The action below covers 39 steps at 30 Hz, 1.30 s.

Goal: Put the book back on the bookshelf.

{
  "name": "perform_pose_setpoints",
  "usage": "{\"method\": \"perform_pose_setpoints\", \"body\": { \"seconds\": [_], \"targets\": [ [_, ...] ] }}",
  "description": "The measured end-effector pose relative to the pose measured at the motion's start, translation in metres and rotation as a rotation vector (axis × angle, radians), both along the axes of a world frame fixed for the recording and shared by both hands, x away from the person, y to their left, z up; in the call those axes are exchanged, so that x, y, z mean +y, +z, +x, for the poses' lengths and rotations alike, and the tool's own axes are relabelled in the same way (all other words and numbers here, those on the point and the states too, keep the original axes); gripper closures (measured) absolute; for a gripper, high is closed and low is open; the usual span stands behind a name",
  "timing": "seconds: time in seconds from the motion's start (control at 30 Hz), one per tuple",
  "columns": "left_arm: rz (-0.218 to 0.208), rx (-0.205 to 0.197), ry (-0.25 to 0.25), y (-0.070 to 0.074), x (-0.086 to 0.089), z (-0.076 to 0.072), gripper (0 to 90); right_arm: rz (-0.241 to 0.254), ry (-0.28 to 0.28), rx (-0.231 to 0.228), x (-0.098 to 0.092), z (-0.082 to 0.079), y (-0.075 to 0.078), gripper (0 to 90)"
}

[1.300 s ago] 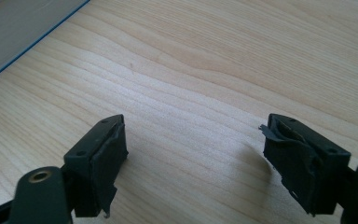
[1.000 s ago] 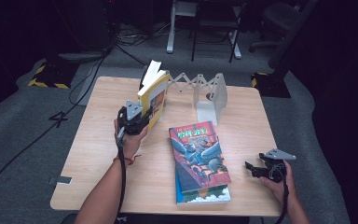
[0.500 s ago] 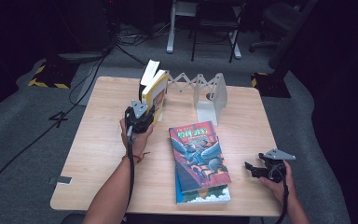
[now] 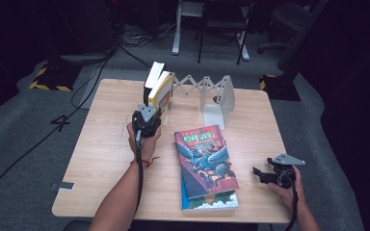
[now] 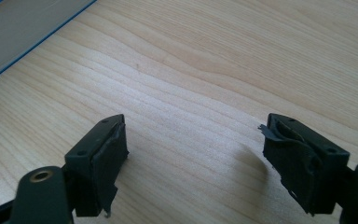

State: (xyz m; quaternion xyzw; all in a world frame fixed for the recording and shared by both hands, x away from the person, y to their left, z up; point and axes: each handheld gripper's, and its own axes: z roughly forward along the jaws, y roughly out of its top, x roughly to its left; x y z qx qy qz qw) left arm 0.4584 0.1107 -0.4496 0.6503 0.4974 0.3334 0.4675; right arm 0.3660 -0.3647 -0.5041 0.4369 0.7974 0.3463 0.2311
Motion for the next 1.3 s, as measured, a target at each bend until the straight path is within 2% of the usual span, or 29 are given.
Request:
{"method": "perform_pose_setpoints", "body": {
  "seconds": [0.13, 0.23, 0.33, 0.43, 0.5, 0.67, 0.83, 1.1, 1.3],
  "targets": [
    [-0.016, 0.001, 0.010, -0.001, -0.001, 0.000, 75.0, 0.002, 0.004, 0.002, 0.000, 0.000, 0.000, 21.6],
    [-0.040, 0.013, 0.021, 0.000, -0.010, 0.004, 74.8, 0.000, 0.005, 0.000, 0.000, 0.000, 0.000, 21.6],
    [-0.041, 0.015, 0.023, 0.001, -0.014, 0.007, 74.7, 0.000, 0.005, 0.001, 0.000, 0.000, 0.000, 21.6],
    [-0.024, 0.011, 0.046, 0.000, -0.020, 0.011, 74.6, 0.003, 0.006, 0.003, 0.000, 0.001, 0.000, 21.6],
    [-0.040, 0.012, 0.062, -0.001, -0.022, 0.013, 74.5, 0.002, 0.006, 0.004, 0.000, 0.000, 0.000, 21.6],
    [-0.042, 0.015, 0.082, -0.004, -0.023, 0.016, 73.5, 0.002, 0.009, 0.005, 0.000, 0.000, 0.000, 21.6],
    [-0.061, 0.013, 0.058, -0.004, -0.020, 0.015, 70.9, 0.007, 0.009, 0.008, 0.000, 0.001, 0.000, 21.6],
    [-0.044, -0.019, 0.029, -0.003, -0.021, 0.006, 63.6, 0.008, 0.010, 0.010, 0.000, 0.001, 0.000, 21.6],
    [-0.048, -0.012, 0.015, -0.008, -0.015, 0.000, 58.5, 0.010, 0.010, 0.012, 0.000, 0.001, 0.000, 21.6]
  ]
}}
